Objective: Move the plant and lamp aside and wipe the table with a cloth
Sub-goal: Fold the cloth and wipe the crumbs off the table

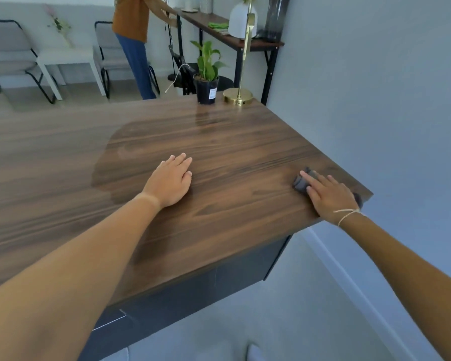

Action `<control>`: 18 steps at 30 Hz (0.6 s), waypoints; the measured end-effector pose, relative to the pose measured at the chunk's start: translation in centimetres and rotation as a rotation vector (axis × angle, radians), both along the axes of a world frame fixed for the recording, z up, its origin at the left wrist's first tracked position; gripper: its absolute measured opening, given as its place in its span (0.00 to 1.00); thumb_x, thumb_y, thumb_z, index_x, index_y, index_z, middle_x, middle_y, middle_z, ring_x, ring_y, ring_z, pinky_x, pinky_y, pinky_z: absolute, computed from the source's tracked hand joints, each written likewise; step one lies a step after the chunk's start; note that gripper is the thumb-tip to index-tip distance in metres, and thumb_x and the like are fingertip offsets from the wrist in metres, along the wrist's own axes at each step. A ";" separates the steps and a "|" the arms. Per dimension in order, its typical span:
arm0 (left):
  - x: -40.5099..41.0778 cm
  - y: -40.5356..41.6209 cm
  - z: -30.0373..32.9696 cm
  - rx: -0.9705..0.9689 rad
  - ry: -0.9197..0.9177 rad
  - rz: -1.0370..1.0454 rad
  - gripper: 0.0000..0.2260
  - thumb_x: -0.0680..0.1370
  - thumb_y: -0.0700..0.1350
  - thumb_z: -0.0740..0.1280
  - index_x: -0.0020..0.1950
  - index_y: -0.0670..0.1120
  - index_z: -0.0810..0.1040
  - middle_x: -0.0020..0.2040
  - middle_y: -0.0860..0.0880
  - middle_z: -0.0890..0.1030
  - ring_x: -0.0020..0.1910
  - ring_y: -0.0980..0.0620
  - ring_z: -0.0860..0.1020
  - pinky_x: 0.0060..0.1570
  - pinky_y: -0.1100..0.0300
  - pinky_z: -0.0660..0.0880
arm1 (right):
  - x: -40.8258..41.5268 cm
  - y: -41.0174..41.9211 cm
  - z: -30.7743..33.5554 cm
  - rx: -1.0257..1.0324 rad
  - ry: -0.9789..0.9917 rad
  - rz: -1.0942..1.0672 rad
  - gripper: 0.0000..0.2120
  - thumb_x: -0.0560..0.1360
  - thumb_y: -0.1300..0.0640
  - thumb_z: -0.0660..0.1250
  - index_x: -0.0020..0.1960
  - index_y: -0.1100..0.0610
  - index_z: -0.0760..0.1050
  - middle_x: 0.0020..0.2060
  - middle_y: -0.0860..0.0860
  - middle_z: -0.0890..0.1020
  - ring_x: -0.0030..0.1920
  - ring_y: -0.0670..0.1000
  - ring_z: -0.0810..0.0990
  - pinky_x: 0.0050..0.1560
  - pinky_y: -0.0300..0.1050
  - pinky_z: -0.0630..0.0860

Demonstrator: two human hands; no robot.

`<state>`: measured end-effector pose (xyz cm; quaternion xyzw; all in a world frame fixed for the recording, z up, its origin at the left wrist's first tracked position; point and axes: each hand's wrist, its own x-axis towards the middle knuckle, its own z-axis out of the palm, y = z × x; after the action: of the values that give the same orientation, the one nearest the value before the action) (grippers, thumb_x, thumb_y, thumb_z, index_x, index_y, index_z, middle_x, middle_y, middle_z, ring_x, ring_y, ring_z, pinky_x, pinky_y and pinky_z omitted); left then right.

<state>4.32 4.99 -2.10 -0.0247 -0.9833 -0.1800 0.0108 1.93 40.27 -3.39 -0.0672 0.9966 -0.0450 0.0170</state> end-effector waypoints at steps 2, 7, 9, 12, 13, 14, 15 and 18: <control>-1.0 0.8 -0.3 -0.002 -0.010 0.007 0.21 0.81 0.45 0.51 0.75 0.43 0.59 0.78 0.45 0.56 0.77 0.43 0.54 0.75 0.50 0.50 | -2.9 0.0 0.3 -0.019 -0.008 -0.123 0.22 0.81 0.49 0.46 0.75 0.42 0.52 0.76 0.48 0.57 0.74 0.59 0.57 0.72 0.58 0.57; -4.4 3.5 -0.6 -0.019 -0.032 0.009 0.22 0.81 0.45 0.52 0.75 0.43 0.59 0.77 0.44 0.58 0.77 0.42 0.55 0.75 0.49 0.51 | 2.3 -8.4 -0.7 0.029 0.188 0.467 0.23 0.76 0.48 0.48 0.70 0.46 0.65 0.68 0.52 0.74 0.63 0.60 0.75 0.59 0.57 0.73; -6.2 4.5 -0.4 -0.033 -0.034 -0.001 0.22 0.81 0.46 0.52 0.75 0.43 0.59 0.77 0.44 0.58 0.77 0.42 0.55 0.75 0.49 0.52 | 4.7 -7.4 -0.3 -0.016 0.175 0.637 0.21 0.76 0.47 0.51 0.68 0.43 0.65 0.65 0.48 0.77 0.61 0.54 0.78 0.57 0.53 0.76; -8.5 5.1 -0.2 -0.032 -0.031 0.014 0.22 0.81 0.46 0.52 0.75 0.43 0.59 0.77 0.45 0.57 0.77 0.43 0.54 0.75 0.49 0.51 | -0.3 -0.8 -0.1 0.028 0.192 0.547 0.22 0.76 0.48 0.51 0.68 0.45 0.67 0.64 0.51 0.78 0.60 0.57 0.79 0.55 0.55 0.78; -9.1 5.2 -0.3 -0.028 -0.033 0.028 0.22 0.81 0.46 0.52 0.75 0.43 0.59 0.77 0.45 0.57 0.77 0.43 0.54 0.76 0.49 0.51 | -3.3 1.4 0.1 0.030 0.164 0.420 0.23 0.76 0.48 0.49 0.70 0.45 0.66 0.67 0.52 0.75 0.63 0.59 0.76 0.59 0.56 0.76; -9.6 5.3 -0.5 -0.029 -0.038 0.044 0.22 0.81 0.46 0.52 0.75 0.43 0.58 0.77 0.45 0.57 0.77 0.43 0.54 0.76 0.49 0.50 | -6.2 3.1 0.4 0.029 0.121 0.275 0.23 0.78 0.48 0.46 0.72 0.44 0.61 0.71 0.52 0.69 0.68 0.59 0.71 0.65 0.57 0.70; -10.1 5.4 -0.7 -0.034 -0.044 0.060 0.22 0.81 0.47 0.52 0.75 0.44 0.58 0.78 0.45 0.57 0.77 0.43 0.54 0.76 0.49 0.50 | -8.5 3.8 0.4 0.014 0.053 0.156 0.23 0.79 0.47 0.45 0.74 0.43 0.56 0.74 0.51 0.64 0.71 0.57 0.65 0.69 0.57 0.64; -11.7 6.0 -1.2 -0.048 -0.060 0.096 0.22 0.81 0.47 0.52 0.75 0.44 0.58 0.78 0.45 0.57 0.77 0.43 0.54 0.75 0.49 0.50 | -10.2 0.4 -0.4 0.024 0.067 0.152 0.24 0.79 0.48 0.44 0.74 0.43 0.55 0.75 0.51 0.62 0.71 0.59 0.63 0.68 0.57 0.64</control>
<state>-7.35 10.98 -3.29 0.0278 -0.9873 -0.1562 -0.0107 -8.29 40.68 -3.75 -0.1439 0.9891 -0.0295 -0.0122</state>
